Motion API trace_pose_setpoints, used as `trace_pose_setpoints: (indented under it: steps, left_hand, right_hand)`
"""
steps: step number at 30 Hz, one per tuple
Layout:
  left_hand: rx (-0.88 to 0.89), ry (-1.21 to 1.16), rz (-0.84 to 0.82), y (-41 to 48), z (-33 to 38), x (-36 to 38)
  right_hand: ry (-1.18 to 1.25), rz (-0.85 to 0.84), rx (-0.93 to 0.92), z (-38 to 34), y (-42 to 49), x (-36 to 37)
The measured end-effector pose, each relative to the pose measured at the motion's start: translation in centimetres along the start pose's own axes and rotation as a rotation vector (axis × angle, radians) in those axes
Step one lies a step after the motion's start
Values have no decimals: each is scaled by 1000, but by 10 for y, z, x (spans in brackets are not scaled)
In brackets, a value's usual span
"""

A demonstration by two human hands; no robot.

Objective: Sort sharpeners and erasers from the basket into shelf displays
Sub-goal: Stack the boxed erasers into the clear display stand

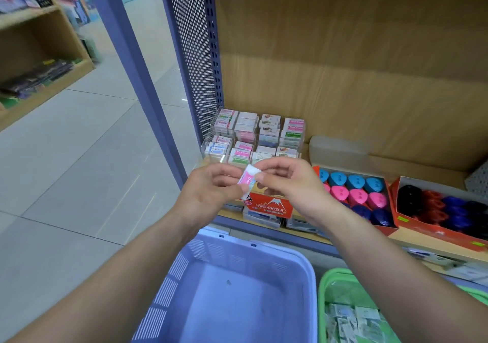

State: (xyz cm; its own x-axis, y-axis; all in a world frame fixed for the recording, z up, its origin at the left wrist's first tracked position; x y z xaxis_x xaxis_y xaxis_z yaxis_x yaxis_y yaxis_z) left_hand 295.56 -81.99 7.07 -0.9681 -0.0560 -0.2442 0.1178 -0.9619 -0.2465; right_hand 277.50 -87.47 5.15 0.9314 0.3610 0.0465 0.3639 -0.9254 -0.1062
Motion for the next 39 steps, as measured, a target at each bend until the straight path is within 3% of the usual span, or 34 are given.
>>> trace_pose_setpoints:
  steps: [11,18,21,25,28,32,39]
  left_hand:
    - [-32,-54,61,16,-8,-17]
    - [18,740,151,40,-24,-57]
    - [51,875,119,43,-29,-61]
    - [73,912,86,48,-33,-64]
    - [65,926,57,49,-33,-62]
    - [64,931,19,47,-29,-54]
    - [141,911,-153,18,-20,10]
  right_hand:
    - [-16,-98,96,18,26,14]
    - [-659,147,-111,43,137,-8]
    - [-836,104,-119,60,183,-5]
    - [-1085,-64,6,72,205,3]
    - [-1111,-102,28,74,202,2]
    - [-1020,14,-92,56,173,-6]
    - [-999,129,-149,26,20,-71]
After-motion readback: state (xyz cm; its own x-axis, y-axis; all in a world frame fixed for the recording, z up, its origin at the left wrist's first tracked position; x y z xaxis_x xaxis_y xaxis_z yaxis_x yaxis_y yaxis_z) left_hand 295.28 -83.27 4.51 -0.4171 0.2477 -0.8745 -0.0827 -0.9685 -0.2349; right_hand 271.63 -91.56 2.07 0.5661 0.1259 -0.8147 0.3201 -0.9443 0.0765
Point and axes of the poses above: each hand's wrist, its own y-axis towards the middle knuckle, its own x-axis out of the palm, z = x × y, the point moved 1 cm from there along y, towards the middle knuckle, and after that the axes turned 5 degrees about y, right-handed, at the moved point
